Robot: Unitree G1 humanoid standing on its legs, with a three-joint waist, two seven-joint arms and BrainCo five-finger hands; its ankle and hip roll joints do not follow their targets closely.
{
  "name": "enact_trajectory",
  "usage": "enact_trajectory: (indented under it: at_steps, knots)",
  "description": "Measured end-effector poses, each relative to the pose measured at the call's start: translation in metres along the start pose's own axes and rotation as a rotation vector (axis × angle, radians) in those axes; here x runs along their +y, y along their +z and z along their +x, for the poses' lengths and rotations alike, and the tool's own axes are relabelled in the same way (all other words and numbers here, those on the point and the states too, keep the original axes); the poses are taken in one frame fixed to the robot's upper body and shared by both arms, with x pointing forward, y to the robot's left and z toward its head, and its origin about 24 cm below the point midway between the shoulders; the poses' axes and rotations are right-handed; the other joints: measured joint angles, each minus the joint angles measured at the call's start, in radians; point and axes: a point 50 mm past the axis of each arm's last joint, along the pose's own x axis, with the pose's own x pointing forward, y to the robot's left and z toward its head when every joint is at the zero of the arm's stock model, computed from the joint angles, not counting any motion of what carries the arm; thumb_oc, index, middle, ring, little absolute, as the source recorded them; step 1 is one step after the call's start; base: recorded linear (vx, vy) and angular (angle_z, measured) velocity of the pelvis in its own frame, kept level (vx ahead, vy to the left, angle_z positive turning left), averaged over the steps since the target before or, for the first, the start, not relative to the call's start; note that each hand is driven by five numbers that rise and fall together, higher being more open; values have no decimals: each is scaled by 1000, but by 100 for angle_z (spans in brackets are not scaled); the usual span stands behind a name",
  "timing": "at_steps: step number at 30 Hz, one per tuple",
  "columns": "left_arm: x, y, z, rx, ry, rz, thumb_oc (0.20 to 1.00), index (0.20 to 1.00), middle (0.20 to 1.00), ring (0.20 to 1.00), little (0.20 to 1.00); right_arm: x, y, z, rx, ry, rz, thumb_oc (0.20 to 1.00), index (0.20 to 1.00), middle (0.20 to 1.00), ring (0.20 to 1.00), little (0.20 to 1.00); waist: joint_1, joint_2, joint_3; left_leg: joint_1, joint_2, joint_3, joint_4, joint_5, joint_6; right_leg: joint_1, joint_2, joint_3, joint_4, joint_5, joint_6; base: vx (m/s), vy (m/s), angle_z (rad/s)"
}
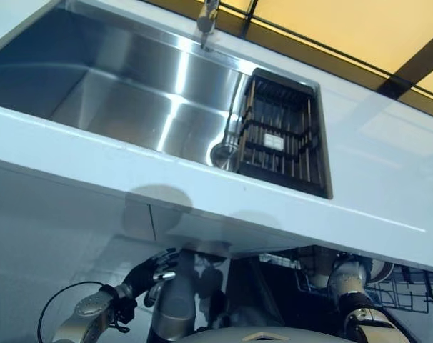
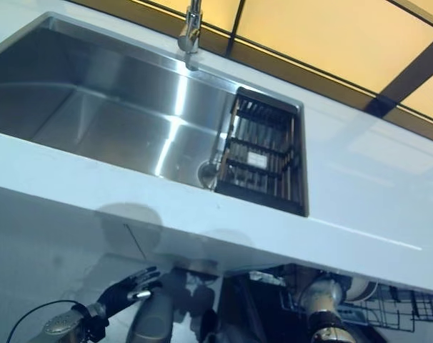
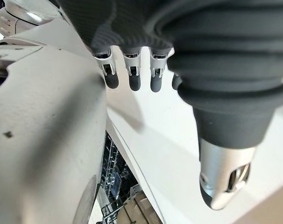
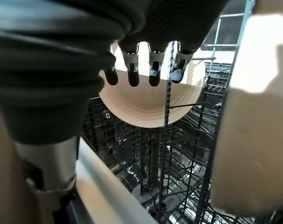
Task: Pick up plates and place into dishwasher.
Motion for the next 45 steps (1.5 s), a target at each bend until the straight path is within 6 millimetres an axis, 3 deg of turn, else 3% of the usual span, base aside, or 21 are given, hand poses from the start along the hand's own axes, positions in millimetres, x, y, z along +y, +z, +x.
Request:
enact_trajectory:
  at_steps: [3, 7, 10, 16, 19, 22, 26, 28, 34, 38, 45]
  knots:
    - [2, -1, -3, -9, 17, -13, 1000, 1000, 1000, 1000, 1000, -5, -3, -3, 12, 35, -5, 1000, 1000, 1000, 1000, 1000, -3, -7, 2, 0, 4, 9, -4, 0, 0, -7, 1, 8, 1, 0, 0, -78, 47, -7]
    - [0, -9, -6, -25, 43, -57, 1000, 1000, 1000, 1000, 1000, 1, 2, -10, 5, 161, 51, 1000, 1000, 1000, 1000, 1000, -53, -23, -2, 15, 4, 28, -14, 1, 3, -3, -5, 24, 1, 1, 2, -27, 57, -15]
    - [1, -7, -7, -51, 56, -63, 1000, 1000, 1000, 1000, 1000, -11, 3, -10, 17, 169, 42, 1000, 1000, 1000, 1000, 1000, -74, -42, -15, 22, 3, 44, -21, -3, 10, 2, -7, 29, 0, 2, 3, -32, 68, -13]
    - [-4, -17, -7, -75, 74, -121, 1000, 1000, 1000, 1000, 1000, -21, 2, -17, 45, 225, 42, 1000, 1000, 1000, 1000, 1000, -105, -33, -25, 54, -1, 71, -37, 1, 16, 6, -18, 55, 2, 5, 9, -55, 89, -12]
    - [-8, -26, -8, -67, 79, -149, 1000, 1000, 1000, 1000, 1000, -27, 10, -19, 25, 252, 49, 1000, 1000, 1000, 1000, 1000, -134, -18, -52, 55, -2, 96, -40, 3, 22, -6, -25, 75, 2, 10, 17, -54, 71, -21]
    - [-11, -38, -10, -50, 92, -182, 1000, 1000, 1000, 1000, 1000, -29, 33, -20, -52, 300, 59, 1000, 1000, 1000, 1000, 1000, -166, -11, -106, 63, -4, 114, -54, 5, 30, -12, -36, 80, 2, 13, 22, -50, 49, -18]
    - [-11, -39, -10, -57, 97, -183, 1000, 1000, 1000, 1000, 1000, -43, 47, -19, -96, 292, 35, 1000, 1000, 1000, 1000, 1000, -196, -7, -145, 76, -1, 137, -66, 6, 32, -26, -36, 96, 5, 6, 29, -75, 42, -16]
    - [-13, -43, -10, -52, 99, -197, 1000, 1000, 1000, 1000, 1000, -46, 51, -18, -121, 288, 36, 1000, 1000, 1000, 1000, 1000, -215, 6, -150, 75, 1, 143, -66, 9, 35, -32, -38, 103, 6, 7, 28, -55, 51, -21]
    - [-26, -60, -2, -31, 112, -253, 1000, 1000, 1000, 1000, 1000, -51, 60, -20, -206, 244, -179, 1000, 1000, 1000, 1000, 1000, -242, 79, -176, 88, -7, 194, -84, 16, 47, -61, -56, 131, 17, 22, 49, -32, 39, -22]
    - [-29, -59, 0, -44, 105, -255, 1000, 1000, 1000, 1000, 1000, -57, 59, -20, -202, 228, -200, 1000, 1000, 1000, 1000, 1000, -265, 108, -177, 90, -10, 212, -92, 20, 53, -75, -68, 134, 27, 24, 52, 0, -2, -13]
    - [-31, -49, 11, -55, 66, -230, 1000, 1000, 1000, 1000, 1000, -68, 30, -15, -48, 205, -226, 1000, 1000, 1000, 1000, 1000, -262, 132, -174, 105, -10, 214, -107, 30, 53, -74, -71, 129, 42, 23, 50, 14, -12, -1]
